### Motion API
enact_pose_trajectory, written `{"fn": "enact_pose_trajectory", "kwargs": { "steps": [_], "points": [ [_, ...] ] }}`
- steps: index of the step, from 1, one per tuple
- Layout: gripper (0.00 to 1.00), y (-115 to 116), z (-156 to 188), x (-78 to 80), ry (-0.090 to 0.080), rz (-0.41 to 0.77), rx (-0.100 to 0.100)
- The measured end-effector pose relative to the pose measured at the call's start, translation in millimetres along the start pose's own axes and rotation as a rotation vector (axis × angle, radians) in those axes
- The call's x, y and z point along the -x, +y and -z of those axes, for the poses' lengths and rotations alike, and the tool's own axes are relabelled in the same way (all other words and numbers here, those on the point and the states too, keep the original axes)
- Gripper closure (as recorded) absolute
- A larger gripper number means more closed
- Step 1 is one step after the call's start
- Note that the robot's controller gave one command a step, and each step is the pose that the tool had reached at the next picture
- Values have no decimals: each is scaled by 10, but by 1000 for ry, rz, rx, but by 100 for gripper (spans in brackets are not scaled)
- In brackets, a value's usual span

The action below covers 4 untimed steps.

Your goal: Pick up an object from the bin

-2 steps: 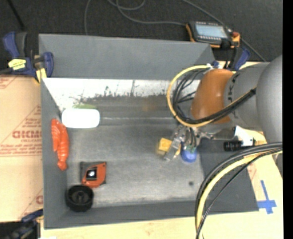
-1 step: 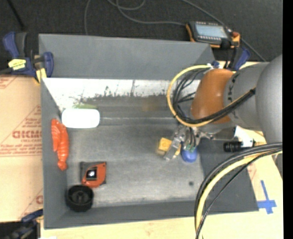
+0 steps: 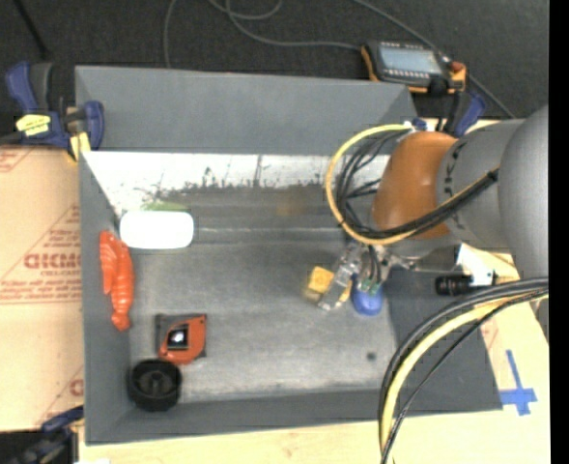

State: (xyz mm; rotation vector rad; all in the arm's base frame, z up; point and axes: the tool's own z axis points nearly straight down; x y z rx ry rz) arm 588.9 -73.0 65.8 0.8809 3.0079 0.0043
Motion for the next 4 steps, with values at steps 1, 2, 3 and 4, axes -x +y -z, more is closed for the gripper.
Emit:
{"fn": "enact_pose_trajectory", "kwargs": {
  "steps": [1, 2, 3, 4],
  "points": [
    [100, -5, 117, -1, 2, 13, -3],
    [100, -4, 217, 11, 1, 21, -2],
    [100, -10, 292, 4, 5, 4, -4],
    [100, -10, 452, 4, 6, 4, -4]
  ]
}}
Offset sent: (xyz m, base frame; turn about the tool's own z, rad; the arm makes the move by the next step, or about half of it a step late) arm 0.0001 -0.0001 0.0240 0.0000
